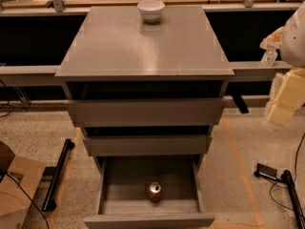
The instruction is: Pick coke can from bottom drawer and place on counter
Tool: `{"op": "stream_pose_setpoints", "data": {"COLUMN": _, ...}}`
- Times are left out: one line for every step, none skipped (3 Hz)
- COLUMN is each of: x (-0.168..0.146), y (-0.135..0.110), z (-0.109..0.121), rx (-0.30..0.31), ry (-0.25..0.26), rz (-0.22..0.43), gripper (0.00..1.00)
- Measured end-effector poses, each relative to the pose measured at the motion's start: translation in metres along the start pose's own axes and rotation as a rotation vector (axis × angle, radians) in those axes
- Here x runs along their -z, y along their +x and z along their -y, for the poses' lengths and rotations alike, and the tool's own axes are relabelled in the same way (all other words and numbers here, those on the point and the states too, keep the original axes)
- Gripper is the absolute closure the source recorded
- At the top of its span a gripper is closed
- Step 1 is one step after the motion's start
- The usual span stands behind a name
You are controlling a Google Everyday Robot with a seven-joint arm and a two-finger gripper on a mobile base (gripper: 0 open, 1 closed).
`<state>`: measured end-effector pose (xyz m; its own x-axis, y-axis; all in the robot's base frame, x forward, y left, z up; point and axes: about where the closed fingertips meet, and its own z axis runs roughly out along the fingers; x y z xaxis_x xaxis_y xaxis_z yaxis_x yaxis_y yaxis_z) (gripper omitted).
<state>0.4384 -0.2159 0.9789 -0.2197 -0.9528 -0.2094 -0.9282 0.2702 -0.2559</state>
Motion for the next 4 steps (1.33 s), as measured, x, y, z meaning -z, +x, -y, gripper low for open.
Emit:
{"op": "stream_pose_setpoints", "data": {"x": 0.0, "y": 0.0, "z": 0.0, "rx": -0.001, "ry": 0.006, "rz": 0.004, "gripper": 0.0}}
{"op": "stream_pose_setpoints", "data": {"x": -0.023, "y": 0.006, "z": -0.003, "rx": -0.028, "ry": 0.033, "rz": 0.062, "gripper": 0.0}}
{"op": "stream_pose_setpoints", "data": {"x": -0.053, "y": 0.01, "z": -0.005, "rx": -0.052, "ry": 0.03, "rz": 0.127, "gripper": 0.0}}
{"op": "stream_pose_setpoints", "data": {"x": -0.095, "y": 0.02, "z": 0.0, "rx": -0.12, "ry": 0.018, "rz": 0.187, "gripper": 0.0}}
